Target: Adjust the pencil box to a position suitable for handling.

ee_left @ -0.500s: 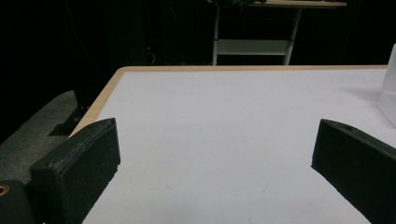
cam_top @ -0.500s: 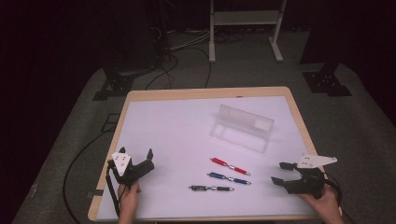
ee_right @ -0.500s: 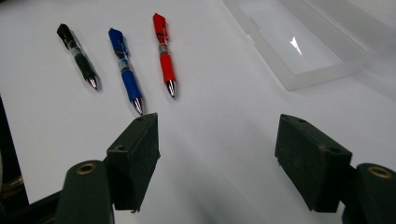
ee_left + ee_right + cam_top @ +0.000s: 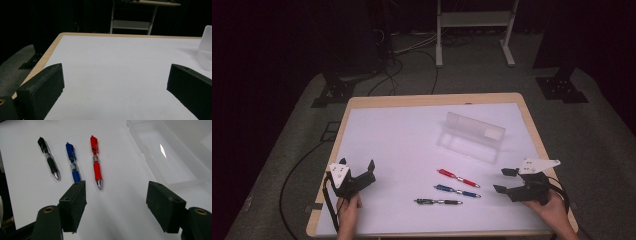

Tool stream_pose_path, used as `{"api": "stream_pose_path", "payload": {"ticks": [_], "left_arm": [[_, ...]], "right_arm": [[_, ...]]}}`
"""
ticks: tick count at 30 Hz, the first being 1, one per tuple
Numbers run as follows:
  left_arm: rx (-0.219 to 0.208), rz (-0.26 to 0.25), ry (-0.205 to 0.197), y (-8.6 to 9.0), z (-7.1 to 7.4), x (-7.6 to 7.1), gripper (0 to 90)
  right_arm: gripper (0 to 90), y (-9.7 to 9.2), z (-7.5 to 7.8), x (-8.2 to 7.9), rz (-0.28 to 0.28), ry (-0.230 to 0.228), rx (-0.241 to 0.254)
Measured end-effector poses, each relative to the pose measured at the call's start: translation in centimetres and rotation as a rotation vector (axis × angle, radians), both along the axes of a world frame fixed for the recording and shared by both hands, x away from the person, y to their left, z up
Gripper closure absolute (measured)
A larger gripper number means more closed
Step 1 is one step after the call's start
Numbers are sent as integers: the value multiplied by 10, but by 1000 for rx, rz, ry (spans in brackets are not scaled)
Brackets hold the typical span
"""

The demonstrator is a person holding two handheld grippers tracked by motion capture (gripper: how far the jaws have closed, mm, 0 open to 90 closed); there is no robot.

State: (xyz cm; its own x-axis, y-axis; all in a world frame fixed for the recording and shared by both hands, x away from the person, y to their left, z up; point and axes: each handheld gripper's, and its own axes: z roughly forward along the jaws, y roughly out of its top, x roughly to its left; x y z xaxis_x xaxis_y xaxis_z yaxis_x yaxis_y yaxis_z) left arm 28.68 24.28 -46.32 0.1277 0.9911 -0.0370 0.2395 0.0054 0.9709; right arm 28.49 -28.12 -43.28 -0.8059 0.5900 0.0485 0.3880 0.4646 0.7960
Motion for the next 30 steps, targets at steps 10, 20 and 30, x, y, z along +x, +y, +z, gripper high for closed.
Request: {"api": "stream_pose_path", "payload": {"ticks": [10,20,30], "left_arm": [[6,-6,6,-1,0,0,3],[10,-13,8,-1,0,0,4],[15,-19,8,-2,-1,0,3]], "right_arm": [[321,25,14,17,48,-21,-34],[331,58,17,36,111,-16,-69],[377,83,9,45,156,6,-110]]}}
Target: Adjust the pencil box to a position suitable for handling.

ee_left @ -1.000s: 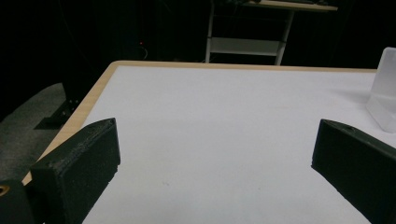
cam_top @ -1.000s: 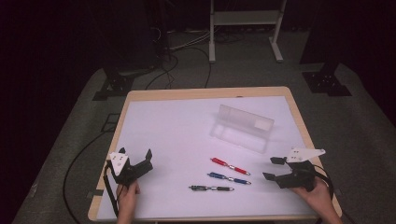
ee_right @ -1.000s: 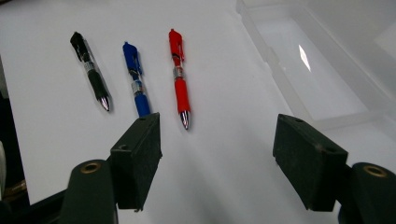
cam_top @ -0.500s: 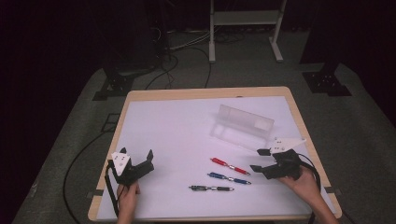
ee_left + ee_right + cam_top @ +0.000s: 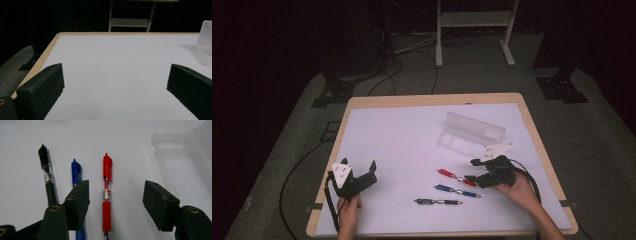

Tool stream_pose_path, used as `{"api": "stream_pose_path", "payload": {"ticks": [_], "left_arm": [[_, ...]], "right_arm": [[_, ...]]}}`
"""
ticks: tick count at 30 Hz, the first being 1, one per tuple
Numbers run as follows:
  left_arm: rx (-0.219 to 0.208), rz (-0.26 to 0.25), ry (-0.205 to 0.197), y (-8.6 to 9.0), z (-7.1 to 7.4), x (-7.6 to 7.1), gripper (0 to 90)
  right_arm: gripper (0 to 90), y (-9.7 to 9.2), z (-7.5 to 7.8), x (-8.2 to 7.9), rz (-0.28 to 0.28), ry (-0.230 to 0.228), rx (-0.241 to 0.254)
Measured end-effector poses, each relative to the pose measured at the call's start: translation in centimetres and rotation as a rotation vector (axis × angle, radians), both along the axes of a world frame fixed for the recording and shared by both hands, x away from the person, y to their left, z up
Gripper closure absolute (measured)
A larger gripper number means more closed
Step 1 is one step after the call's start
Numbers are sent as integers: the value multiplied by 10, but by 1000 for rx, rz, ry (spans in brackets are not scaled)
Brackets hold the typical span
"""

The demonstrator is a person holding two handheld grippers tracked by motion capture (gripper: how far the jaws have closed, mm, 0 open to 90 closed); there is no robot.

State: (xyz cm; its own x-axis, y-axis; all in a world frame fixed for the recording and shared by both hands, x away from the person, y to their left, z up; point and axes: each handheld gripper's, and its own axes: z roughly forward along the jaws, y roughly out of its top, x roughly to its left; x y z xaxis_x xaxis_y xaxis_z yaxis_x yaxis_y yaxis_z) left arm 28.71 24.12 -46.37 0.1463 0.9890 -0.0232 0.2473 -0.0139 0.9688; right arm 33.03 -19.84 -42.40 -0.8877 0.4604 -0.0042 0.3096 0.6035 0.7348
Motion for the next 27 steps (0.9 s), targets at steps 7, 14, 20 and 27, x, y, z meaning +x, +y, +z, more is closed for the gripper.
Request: {"api": "stream_pose_path", "payload": {"ticks": [7,14,20,27], "left_arm": [[-6,-2,0,1,0,0,4],[-8,-5,4,1,0,0,4],[-10,-9,4,1,0,0,4],[-11,-10,6,1,0,0,4]], "right_arm": [[425,11,-9,6,18,20,-9],[467,20,-18,12,25,44,-21],[503,25,-22,13,35,53,-37],[615,32,-29,14,43,54,-62]]}}
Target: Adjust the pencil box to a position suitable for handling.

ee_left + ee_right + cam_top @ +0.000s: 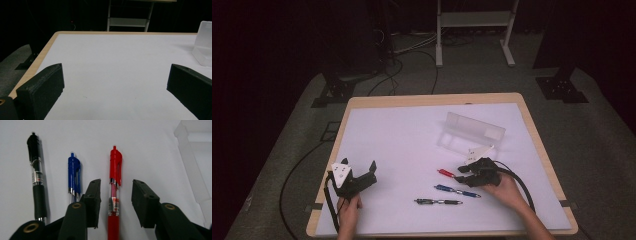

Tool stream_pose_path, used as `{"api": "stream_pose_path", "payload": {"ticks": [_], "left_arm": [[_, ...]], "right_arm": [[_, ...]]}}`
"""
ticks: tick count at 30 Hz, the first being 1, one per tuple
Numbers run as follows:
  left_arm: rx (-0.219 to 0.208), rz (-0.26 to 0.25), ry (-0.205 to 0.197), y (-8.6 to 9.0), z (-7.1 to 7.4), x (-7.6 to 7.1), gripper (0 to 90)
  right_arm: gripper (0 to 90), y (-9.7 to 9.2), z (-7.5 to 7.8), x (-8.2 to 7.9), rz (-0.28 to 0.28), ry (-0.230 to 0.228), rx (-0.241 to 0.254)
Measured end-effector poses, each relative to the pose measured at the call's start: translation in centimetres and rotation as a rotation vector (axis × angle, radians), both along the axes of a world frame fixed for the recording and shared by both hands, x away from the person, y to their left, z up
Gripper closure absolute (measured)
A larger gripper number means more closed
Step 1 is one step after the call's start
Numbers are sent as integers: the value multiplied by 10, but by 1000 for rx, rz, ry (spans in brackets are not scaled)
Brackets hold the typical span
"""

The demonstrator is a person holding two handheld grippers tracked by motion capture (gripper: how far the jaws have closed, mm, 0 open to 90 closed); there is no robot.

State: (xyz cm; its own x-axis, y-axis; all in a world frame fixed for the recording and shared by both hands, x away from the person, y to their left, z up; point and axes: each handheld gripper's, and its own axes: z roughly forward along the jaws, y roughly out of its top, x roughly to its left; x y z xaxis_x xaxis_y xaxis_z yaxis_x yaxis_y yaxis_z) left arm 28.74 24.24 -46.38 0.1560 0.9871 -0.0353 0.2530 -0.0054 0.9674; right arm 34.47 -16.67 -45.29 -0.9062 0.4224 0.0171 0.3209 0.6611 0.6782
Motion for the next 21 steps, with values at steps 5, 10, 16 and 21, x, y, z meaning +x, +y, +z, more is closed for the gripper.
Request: {"api": "stream_pose_path", "payload": {"ticks": [5,10,16,21], "left_arm": [[-3,-3,2,0,0,0,3],[-2,-3,2,0,0,0,4],[-6,-5,4,0,0,0,3],[-5,-5,2,0,0,0,4]], "right_arm": [[651,2,-3,1,8,8,-19],[703,3,-6,1,6,10,-37],[753,5,-10,1,13,9,-59],[778,5,-10,1,12,12,-57]]}}
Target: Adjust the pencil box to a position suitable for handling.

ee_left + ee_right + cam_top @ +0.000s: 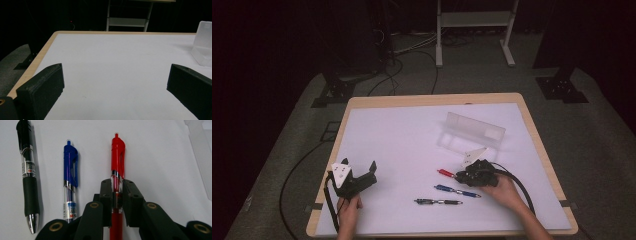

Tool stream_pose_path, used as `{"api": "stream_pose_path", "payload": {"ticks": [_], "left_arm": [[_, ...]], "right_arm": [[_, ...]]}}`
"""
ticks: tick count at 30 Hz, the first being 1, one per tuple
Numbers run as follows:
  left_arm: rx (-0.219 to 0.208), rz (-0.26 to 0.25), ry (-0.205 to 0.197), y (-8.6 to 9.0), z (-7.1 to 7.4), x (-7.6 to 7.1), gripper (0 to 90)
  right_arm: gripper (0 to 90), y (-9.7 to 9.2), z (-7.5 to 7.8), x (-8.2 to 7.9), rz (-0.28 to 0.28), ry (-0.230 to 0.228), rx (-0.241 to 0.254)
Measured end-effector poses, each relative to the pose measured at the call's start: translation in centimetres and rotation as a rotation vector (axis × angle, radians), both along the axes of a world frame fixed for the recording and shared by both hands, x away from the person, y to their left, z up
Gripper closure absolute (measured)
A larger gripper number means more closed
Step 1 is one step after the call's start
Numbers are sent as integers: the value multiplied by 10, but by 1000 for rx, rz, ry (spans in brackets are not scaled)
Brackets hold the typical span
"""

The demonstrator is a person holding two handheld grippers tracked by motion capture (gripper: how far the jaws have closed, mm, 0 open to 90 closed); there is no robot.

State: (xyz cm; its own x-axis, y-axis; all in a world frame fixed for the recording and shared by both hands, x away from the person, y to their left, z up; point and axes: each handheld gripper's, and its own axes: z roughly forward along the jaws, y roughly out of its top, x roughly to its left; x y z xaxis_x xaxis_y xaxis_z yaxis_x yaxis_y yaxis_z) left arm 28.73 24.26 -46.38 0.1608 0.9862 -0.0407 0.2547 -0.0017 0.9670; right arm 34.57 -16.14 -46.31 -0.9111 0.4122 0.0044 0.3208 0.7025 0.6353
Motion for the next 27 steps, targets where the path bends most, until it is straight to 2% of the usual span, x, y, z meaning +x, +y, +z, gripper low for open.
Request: {"api": "stream_pose_path", "payload": {"ticks": [11,16,22,27], "left_arm": [[-6,1,-1,0,0,0,3],[-7,1,-3,0,0,0,4],[-4,1,-3,0,0,-1,4],[-5,2,-4,0,0,-1,4]], "right_arm": [[787,-2,4,0,-5,9,16],[787,-6,13,0,-14,-3,33],[787,-19,26,5,-34,-7,84],[786,-25,39,10,-46,-22,81]]}}
